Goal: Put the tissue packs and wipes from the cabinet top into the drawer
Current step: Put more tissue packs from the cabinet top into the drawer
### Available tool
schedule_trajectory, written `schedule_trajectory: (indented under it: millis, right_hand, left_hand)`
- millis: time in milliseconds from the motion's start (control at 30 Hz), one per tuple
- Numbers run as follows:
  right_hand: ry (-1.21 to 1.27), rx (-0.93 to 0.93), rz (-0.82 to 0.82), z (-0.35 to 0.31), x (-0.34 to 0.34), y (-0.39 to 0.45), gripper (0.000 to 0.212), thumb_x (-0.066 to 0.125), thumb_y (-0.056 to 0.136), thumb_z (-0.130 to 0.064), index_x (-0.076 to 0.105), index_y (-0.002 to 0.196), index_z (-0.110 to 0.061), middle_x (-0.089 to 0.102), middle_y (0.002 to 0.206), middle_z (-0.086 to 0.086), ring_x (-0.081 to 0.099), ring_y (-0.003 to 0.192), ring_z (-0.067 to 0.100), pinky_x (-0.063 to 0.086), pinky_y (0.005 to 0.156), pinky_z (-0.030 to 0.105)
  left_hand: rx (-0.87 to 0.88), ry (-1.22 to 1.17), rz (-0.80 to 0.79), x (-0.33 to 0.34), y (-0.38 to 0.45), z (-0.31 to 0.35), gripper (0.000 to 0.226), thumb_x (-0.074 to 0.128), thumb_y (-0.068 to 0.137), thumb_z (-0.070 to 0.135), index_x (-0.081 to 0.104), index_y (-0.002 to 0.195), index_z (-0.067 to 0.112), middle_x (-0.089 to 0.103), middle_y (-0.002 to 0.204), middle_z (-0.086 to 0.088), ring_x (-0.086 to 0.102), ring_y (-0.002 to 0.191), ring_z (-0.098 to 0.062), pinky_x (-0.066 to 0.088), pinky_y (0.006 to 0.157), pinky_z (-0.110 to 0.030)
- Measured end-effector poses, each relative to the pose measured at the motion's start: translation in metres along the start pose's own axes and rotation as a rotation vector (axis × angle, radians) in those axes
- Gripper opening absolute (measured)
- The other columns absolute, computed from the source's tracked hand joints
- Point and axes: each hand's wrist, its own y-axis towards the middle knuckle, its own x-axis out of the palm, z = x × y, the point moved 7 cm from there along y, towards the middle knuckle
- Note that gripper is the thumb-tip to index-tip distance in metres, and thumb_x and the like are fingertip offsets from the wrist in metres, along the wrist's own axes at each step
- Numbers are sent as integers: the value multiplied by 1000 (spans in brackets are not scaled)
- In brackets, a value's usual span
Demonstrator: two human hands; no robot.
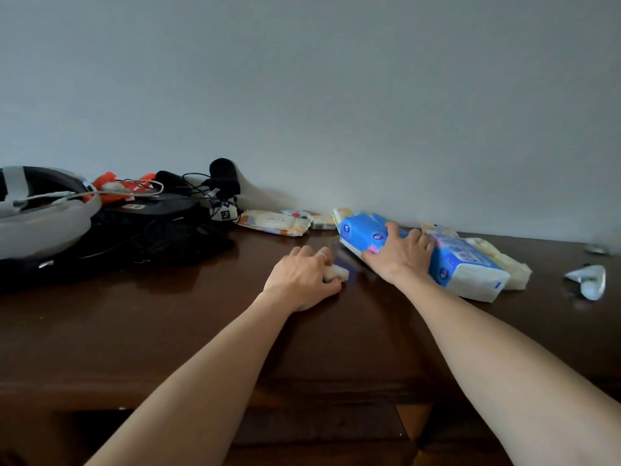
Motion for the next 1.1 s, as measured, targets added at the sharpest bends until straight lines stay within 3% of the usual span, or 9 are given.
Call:
schedule_trajectory:
  millis: [100,233,333,433,567,700,833,967,1100]
  right_hand:
    - [297,-31,83,1,-23,-28,72,65,84,-57,40,143,-25,41,131,23,44,120,44,34,109,49]
    - [707,-98,277,6,-62,-97,70,72,80,-52,43,138,-27,41,133,16,44,127,35,43,101,44]
    - [968,-235,346,8,-87,-158,73,74,73,-52,45,135,-28,48,124,6,57,109,13,46,99,31]
    - [1019,-419,422,8,-99,-229,75,81,73,-44,46,136,-24,42,129,-3,48,110,-13,36,97,8]
    - [1111,-603,404,25,-68,-327,77,86,72,-32,46,135,-13,43,132,10,48,127,23,40,107,29]
    - [1046,-597,155,48,19,-427,82,89,68,-31,46,134,-7,41,135,9,49,127,30,48,101,44]
    - [833,-454,-269,68,118,-486,79,82,69,-49,46,134,-23,42,131,-3,61,113,19,59,84,37]
    - [575,-289,-569,79,197,-504,77,73,64,-66,42,127,-35,43,120,-6,60,104,18,56,78,31]
    - [491,-209,-645,78,235,-515,76,68,63,-76,36,122,-40,44,117,-4,56,93,13,50,61,20]
  left_hand:
    - [-6,-36,42,-13,-16,2,54,57,83,53,49,132,32,50,117,-9,51,115,-32,48,94,-42]
    - [-39,-167,432,-63,-67,10,50,55,80,50,58,128,35,47,126,-7,54,113,-31,54,82,-38]
    - [-164,-344,613,-89,-126,13,40,46,84,55,56,116,33,48,128,4,60,101,-23,45,71,-31]
    - [-191,-528,762,-104,-200,18,19,44,90,53,53,92,36,58,88,12,58,76,-12,40,66,-31]
    - [-127,-642,881,-81,-314,15,26,47,100,42,57,88,21,58,72,4,57,67,-12,47,61,-37]
    - [-81,-520,677,12,-406,3,33,44,103,46,62,89,21,60,91,9,62,78,-6,50,61,-30]
    - [-464,-372,366,120,-466,-49,55,39,98,65,54,64,24,70,75,7,68,78,-4,49,58,-26]
    - [-879,-592,-136,203,-484,-98,54,46,86,75,56,66,26,69,60,5,65,52,2,45,55,-28]
    - [-959,-716,-375,241,-496,-114,44,67,85,62,65,75,19,67,54,6,64,47,-4,49,55,-25]
